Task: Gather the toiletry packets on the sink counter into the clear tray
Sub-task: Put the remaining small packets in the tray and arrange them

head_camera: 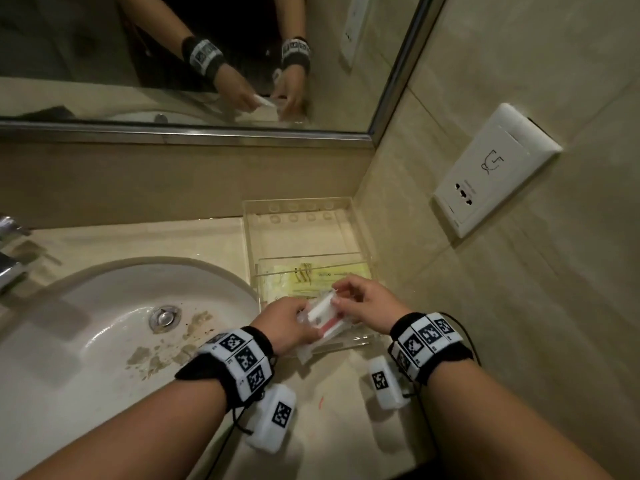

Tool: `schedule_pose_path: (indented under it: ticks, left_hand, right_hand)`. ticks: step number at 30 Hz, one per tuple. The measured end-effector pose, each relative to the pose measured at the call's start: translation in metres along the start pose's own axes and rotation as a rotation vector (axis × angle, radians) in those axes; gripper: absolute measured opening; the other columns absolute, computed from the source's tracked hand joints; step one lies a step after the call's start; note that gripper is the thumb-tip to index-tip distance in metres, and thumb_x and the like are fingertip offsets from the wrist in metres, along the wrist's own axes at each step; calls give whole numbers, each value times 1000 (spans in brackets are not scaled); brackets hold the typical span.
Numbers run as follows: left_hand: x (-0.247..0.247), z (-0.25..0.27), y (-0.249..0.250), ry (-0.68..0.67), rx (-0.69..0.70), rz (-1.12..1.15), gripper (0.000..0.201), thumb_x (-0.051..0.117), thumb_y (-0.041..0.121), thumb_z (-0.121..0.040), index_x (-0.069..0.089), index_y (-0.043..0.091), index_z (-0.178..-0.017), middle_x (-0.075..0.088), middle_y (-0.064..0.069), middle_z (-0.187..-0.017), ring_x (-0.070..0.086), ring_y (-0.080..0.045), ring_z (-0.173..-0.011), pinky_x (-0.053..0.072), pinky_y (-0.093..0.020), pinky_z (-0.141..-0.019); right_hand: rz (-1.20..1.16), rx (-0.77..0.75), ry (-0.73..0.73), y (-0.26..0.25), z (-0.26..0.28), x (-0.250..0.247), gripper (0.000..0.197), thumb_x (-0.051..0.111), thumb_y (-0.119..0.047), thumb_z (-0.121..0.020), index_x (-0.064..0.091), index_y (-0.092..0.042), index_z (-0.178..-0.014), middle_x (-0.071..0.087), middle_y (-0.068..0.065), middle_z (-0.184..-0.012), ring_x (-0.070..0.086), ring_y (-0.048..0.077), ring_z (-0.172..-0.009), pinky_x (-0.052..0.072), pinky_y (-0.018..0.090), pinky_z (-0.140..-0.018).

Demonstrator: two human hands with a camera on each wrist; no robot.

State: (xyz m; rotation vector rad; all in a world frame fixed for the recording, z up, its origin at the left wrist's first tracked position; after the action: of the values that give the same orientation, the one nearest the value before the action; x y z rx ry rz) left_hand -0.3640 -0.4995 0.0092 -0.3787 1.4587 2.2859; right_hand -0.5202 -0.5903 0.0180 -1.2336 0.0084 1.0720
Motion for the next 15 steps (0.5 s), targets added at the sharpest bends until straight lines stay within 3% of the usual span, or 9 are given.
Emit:
schedule_pose_path:
  ticks: [2,6,10,12,15]
  left_hand:
    - [9,-12,9,-51,9,-17,18,76,21,-77,66,23,-91,70,0,-88,66,-16,-77,55,-28,-69]
    - [18,-34,14,-13,-32,20,26,79,27,-75,63,21,-94,70,2,-88,65,-13,-73,52,-27,-63]
    - [22,-50,6,87,-80,-59,24,66,22,-87,63,21,-111,68,-2,-103,64,-17,-83,47,-25,-65]
    - [25,-55,6,112,-73,-92,23,60,18,-90,62,21,-113,67,-2,-106,60,-16,-84,43,-22,-65]
    - [29,-60,8,118,-36,-150,20,57,14,-92,66,16,-110,66,-3,-111,58,-15,-90,44,-22,-76]
  right_hand:
    - [-33,26,13,8,3,0,23,69,-15,-85,58,-25,-103,66,6,-85,64,18,-74,54,37,-71]
    - [-57,151,243,32,1,-7,28,71,-7,-82,56,-29,-91,57,-5,-63,57,13,-61,55,41,-74]
    - [23,263,390,45,-3,-3,23,70,-15,-83,56,-22,-98,64,0,-81,64,19,-78,56,37,-77]
    - [136,287,440,43,-3,-1,25,69,-19,-84,55,-20,-105,65,3,-92,64,22,-86,53,32,-76]
    - [301,306,441,43,-3,3,27,67,-20,-87,51,-19,-108,62,3,-93,62,23,-85,56,34,-75]
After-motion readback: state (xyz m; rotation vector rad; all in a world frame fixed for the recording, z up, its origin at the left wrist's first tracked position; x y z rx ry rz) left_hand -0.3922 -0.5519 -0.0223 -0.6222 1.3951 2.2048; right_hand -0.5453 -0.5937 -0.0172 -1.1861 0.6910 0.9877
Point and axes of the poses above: each hand's wrist, its own z-axis away from the middle knuckle, its own x-axis out of the palm, y = z × x, the point moved 3 cm from there along -z, towards the middle knuckle
